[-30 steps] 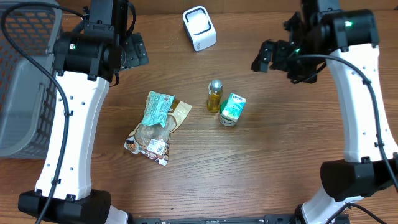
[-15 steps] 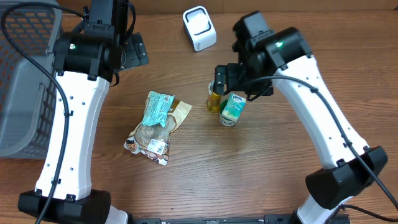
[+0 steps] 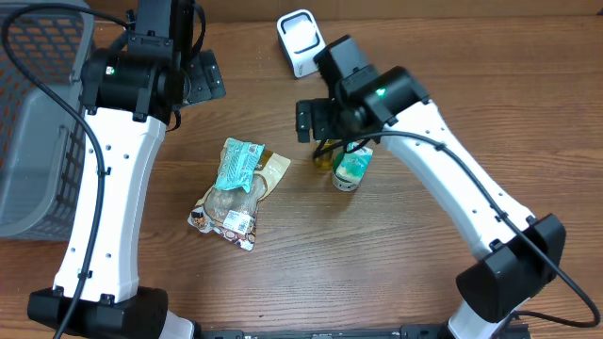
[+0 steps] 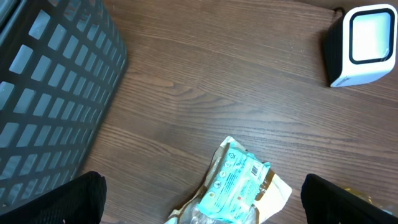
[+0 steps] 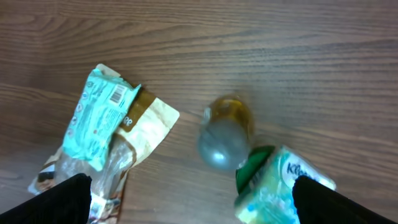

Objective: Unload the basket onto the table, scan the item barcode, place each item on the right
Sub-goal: 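Close the right gripper around the oil bottle neck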

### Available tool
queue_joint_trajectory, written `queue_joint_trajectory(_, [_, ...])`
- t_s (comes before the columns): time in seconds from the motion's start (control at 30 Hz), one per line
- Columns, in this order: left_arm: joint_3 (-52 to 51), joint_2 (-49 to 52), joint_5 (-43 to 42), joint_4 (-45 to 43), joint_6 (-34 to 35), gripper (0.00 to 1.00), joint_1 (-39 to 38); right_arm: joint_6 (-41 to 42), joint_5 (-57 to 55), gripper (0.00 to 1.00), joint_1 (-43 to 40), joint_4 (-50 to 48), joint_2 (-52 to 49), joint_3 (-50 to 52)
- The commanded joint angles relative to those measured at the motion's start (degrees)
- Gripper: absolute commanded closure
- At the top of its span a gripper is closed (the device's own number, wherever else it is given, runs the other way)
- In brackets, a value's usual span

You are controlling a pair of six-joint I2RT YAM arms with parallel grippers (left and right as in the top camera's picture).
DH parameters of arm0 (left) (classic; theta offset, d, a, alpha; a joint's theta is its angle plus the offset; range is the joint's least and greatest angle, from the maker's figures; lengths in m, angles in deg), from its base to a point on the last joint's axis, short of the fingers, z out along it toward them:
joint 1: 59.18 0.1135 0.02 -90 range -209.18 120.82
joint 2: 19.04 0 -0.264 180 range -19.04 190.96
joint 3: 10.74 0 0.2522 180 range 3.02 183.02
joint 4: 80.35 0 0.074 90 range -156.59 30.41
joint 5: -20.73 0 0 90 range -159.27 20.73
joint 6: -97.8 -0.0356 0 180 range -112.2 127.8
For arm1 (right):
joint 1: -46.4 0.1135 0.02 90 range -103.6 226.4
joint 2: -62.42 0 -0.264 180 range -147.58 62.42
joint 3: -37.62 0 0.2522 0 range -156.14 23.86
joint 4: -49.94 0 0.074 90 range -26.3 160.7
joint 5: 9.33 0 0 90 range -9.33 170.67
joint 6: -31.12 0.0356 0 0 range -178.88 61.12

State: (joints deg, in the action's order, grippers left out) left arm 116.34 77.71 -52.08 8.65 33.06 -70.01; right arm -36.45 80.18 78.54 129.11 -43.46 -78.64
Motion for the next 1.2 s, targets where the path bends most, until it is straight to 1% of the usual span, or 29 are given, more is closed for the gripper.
queue_joint_trajectory(0.0, [1.16, -1.25, 0.83, -0.07, -0.85, 0.00, -0.07, -0.15, -2.89, 0.00, -0.11, -2.99, -1.66, 2.56])
queue_joint_trajectory(0.1, [1.16, -1.25, 0.83, -0.07, -0.85, 0.01, -0.07, -0.15, -2.91, 0.00, -0.11, -5.49, -2.32, 4.66])
queue_joint_trajectory(0.3, [1.18, -1.27, 0.83, -0.04, -0.87, 0.00, -0.07, -0.17, -2.93, 0.00, -0.11, -7.30, -5.92, 5.75])
queue_joint_trajectory(0.43, [1.16, -1.27, 0.83, -0.04, -0.85, 0.00, -0.07, -0.17, -2.91, 0.03, -0.11, -8.33, -8.20, 5.75])
queue_joint_trajectory(0.5, [1.16, -1.27, 0.83, -0.04, -0.85, 0.00, -0.07, -0.17, -2.93, 0.07, -0.11, -8.31, -8.37, 5.75])
queue_joint_trajectory(0.67, [1.16, -1.27, 0.83, -0.04, -0.85, 0.00, -0.07, -0.20, -2.93, 0.26, -0.20, -8.20, -8.35, 5.73])
queue_joint_trajectory(0.73, [1.18, -1.27, 0.83, -0.07, -0.85, 0.00, -0.07, -0.20, -2.95, 0.28, -0.31, -8.26, -8.35, 5.70])
queue_joint_trajectory(0.83, [1.16, -1.25, 0.83, -0.04, -0.85, 0.00, -0.07, -0.20, -3.58, 0.36, -0.50, -8.33, -8.35, 5.53])
queue_joint_trajectory(0.87, [1.16, -1.27, 0.83, -0.04, -0.85, 0.00, -0.07, -0.20, -3.78, 0.42, -0.50, -8.31, -8.35, 5.49])
queue_joint_trajectory(0.9, [1.16, -1.27, 0.83, -0.04, -0.85, 0.00, -0.07, -0.20, -3.76, 0.45, -0.48, -8.26, -8.35, 5.46])
queue_joint_trajectory(0.97, [1.16, -1.27, 0.83, -0.04, -0.85, 0.01, -0.07, -0.17, -3.74, 0.56, -0.50, -8.02, -8.35, 5.38])
queue_joint_trajectory(1.03, [1.18, -1.27, 0.83, -0.04, -0.87, 0.00, -0.07, -0.20, -3.74, 0.60, -0.50, -7.89, -8.33, 5.35])
queue_joint_trajectory(1.17, [1.18, -1.27, 0.83, -0.04, -0.85, 0.00, -0.07, -0.17, -3.76, 0.60, -0.50, -7.91, -8.22, 5.29])
